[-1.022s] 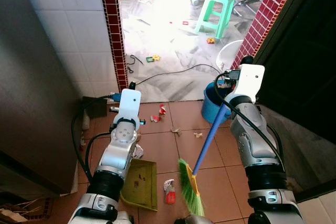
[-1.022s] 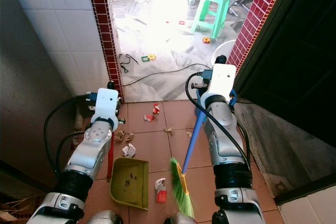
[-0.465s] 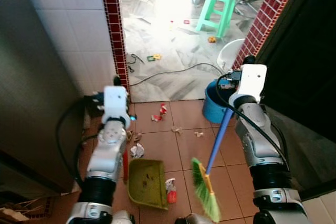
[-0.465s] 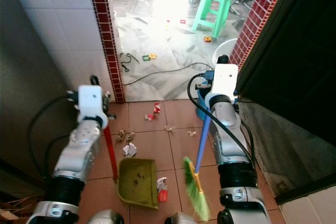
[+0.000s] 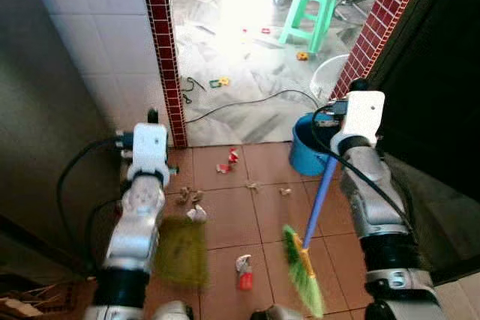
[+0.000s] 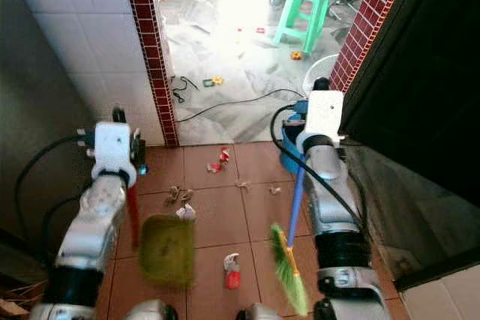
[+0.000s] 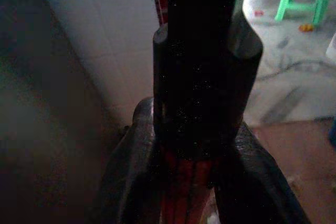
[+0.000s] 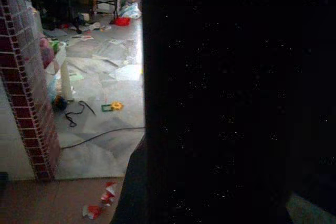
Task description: Sweep floor
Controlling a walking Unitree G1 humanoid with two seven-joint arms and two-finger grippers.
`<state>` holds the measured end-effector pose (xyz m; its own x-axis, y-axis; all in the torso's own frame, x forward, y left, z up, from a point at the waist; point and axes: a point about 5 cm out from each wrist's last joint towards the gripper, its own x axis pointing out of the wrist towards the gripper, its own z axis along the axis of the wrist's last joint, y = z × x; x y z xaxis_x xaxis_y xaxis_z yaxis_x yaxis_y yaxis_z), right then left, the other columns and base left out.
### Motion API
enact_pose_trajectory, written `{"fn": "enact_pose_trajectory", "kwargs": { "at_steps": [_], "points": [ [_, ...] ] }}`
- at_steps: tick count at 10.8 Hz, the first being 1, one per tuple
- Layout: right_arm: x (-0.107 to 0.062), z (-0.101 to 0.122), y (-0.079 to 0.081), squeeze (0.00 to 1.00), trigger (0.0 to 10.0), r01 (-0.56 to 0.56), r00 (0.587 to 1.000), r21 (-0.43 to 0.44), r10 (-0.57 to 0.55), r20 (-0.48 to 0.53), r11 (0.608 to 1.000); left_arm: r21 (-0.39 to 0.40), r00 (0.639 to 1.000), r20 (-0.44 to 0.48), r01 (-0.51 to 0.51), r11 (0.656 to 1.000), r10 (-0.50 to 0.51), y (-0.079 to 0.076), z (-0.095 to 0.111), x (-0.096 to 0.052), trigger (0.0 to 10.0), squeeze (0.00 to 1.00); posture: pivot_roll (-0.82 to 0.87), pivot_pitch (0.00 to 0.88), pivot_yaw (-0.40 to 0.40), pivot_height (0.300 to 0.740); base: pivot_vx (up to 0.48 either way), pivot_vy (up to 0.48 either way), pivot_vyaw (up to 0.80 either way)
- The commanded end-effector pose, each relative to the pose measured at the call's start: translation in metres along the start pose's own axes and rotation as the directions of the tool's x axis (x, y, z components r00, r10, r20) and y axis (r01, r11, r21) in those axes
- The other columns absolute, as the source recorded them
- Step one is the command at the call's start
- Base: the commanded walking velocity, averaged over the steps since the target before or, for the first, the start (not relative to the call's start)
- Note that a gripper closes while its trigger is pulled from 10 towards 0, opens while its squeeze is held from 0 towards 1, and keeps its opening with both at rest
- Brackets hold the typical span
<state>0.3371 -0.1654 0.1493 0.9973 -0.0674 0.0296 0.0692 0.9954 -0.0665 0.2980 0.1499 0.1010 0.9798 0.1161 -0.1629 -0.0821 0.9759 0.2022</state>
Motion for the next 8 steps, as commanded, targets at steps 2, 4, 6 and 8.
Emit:
{"fn": "enact_pose_trajectory", "kwargs": {
  "at_steps": [2,4,6,8],
  "points": [
    [0.002,0.011,0.0,0.0,10.0,0.003,0.999,0.017,-0.004,0.037,1.0,-0.021,0.998,0.01,0.055,0.998,-0.054,-0.014,0.008,0.0,10.0,0.0,-0.06,0.0,-0.027,0.74,0.0,0.0,0.0],
    [0.006,0.01,-0.003,0.0,10.0,0.021,1.0,0.056,-0.021,0.009,0.998,-0.009,0.994,-0.016,0.105,0.994,-0.105,-0.03,0.002,0.003,10.0,0.0,-0.07,0.0,-0.029,0.74,0.0,0.0,0.0],
    [0.009,0.01,0.007,0.0,10.0,0.012,1.0,0.086,-0.011,-0.012,0.996,-0.003,0.989,-0.046,0.138,0.99,-0.138,-0.048,-0.007,0.007,10.0,0.0,-0.09,0.005,-0.029,0.74,0.0,0.0,0.0],
    [0.011,0.007,0.025,0.0,10.0,-0.013,0.999,0.147,0.02,-0.049,0.989,-0.06,0.986,-0.095,0.134,0.989,-0.139,-0.057,-0.018,0.011,10.0,0.0,-0.11,0.005,-0.03,0.74,0.0,0.0,0.0]
  ]
}}
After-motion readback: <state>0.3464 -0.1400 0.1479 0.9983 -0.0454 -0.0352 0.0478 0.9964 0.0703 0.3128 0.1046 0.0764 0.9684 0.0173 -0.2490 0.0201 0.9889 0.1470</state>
